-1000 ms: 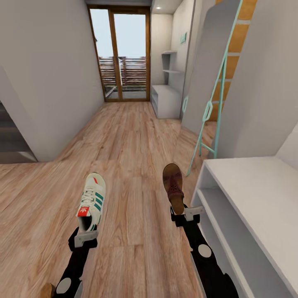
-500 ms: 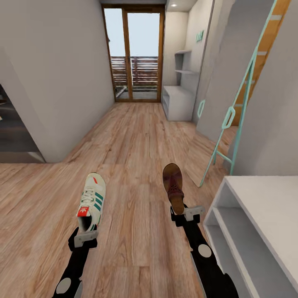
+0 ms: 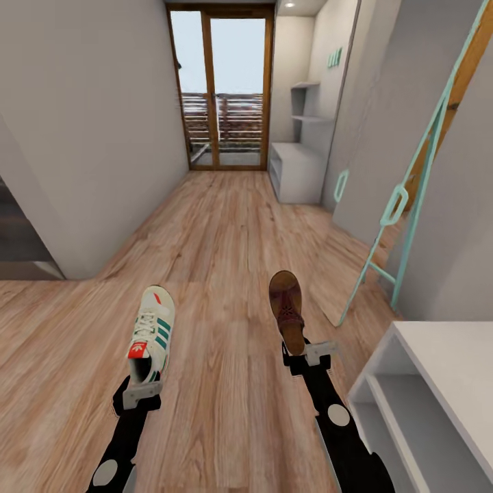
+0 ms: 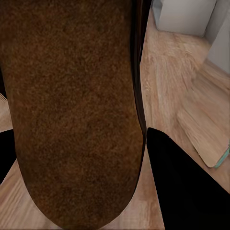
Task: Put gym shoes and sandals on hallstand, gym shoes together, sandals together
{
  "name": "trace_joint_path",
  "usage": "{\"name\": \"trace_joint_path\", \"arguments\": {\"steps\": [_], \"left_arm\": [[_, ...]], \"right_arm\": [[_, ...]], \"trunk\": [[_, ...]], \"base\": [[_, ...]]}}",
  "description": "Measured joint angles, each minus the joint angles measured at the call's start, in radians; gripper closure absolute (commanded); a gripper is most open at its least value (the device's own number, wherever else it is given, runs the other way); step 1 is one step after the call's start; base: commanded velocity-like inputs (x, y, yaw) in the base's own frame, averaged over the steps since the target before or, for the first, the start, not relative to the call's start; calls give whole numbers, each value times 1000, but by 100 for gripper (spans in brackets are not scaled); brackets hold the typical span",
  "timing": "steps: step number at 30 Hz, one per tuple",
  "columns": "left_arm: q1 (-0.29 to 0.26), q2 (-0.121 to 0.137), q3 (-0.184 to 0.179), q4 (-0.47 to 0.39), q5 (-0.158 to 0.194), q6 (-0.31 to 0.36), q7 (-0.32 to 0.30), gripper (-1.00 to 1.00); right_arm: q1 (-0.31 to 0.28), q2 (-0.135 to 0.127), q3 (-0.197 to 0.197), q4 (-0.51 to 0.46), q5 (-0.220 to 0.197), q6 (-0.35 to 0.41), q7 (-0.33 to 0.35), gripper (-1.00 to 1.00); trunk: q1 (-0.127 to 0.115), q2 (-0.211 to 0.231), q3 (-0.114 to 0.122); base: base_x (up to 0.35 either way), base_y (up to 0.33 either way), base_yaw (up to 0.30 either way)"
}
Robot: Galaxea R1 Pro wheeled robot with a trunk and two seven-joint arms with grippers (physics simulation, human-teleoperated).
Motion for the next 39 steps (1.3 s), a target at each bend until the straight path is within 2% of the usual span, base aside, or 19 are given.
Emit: {"name": "trace_joint_path", "arguments": {"steps": [14, 30, 37, 39], "left_arm": [[1, 0, 0, 0, 0, -1, 0, 100], [2, 0, 0, -20, -1, 2, 0, 100], [3, 4, 3, -20, -7, 7, 0, 100], [3, 4, 15, -20, -6, 8, 0, 100]], "right_arm": [[0, 0, 0, 1, 0, 0, 0, 100], [0, 0, 0, 8, 0, 0, 0, 100], [0, 0, 0, 16, 2, 0, 0, 100], [0, 0, 0, 23, 3, 0, 0, 100]], "trunk": [[0, 0, 0], [0, 0, 0], [0, 0, 0], [0, 0, 0]], "base": [[340, 0, 194], [340, 0, 19], [340, 0, 248], [340, 0, 264]]}}
